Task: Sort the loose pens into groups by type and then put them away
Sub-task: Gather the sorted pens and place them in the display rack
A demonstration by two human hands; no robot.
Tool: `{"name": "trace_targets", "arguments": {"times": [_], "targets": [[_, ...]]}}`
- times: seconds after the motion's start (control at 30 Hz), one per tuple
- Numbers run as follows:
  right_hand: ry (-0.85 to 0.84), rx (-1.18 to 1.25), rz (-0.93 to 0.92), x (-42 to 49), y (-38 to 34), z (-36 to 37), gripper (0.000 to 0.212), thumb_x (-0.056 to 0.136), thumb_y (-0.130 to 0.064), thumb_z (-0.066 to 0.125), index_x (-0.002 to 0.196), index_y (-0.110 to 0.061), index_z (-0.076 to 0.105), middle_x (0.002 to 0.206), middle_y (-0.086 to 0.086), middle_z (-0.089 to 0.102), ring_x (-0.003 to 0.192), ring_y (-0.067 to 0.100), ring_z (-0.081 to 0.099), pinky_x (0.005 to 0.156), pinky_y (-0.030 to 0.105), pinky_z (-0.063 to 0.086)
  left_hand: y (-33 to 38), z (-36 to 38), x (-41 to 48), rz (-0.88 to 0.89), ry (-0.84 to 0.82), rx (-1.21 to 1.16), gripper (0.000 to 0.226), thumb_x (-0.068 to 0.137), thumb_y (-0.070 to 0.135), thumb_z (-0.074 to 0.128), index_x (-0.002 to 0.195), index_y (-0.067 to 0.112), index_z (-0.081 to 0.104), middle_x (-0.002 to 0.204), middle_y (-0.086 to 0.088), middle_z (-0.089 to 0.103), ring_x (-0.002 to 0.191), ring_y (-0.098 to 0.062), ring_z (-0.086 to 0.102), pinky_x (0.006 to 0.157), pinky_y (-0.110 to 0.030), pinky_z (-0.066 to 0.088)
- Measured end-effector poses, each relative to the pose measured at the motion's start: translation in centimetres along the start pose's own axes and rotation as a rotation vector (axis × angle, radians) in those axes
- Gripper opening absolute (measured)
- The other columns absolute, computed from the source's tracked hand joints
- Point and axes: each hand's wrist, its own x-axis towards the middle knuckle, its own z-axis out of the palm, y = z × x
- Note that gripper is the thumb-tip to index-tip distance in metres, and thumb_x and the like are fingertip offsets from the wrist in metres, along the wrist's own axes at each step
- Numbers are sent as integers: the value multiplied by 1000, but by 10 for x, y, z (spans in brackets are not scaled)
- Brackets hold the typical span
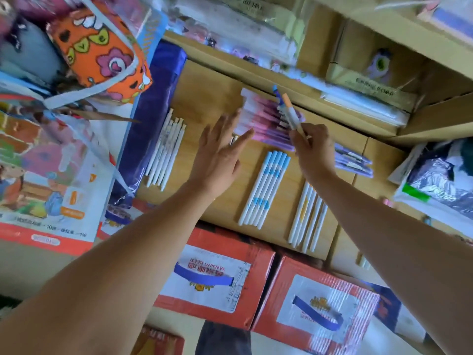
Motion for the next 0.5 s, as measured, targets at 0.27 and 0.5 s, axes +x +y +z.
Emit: {"name": "trace_targets", "arguments": {"times": [0.27, 0.5], "targets": [[-24, -13, -30, -24, -16, 0, 19, 93, -20, 58, 77, -9, 61, 90, 10, 44, 68, 14, 41, 58, 19, 27, 1, -12, -11, -118, 108, -97, 43, 79, 13, 52, 121, 13, 57, 132, -13, 48, 123, -32, 46, 98, -42, 43], [-190, 207, 16, -48, -28, 2, 19, 93, -28, 61, 95, -14, 73, 57, -10, 46, 50, 1, 36, 52, 20, 27, 42, -37, 10, -502, 35, -808, 38, 94, 32, 47, 118, 6, 64, 103, -3, 66, 97, -17, 61, 84, -29, 47]]}}
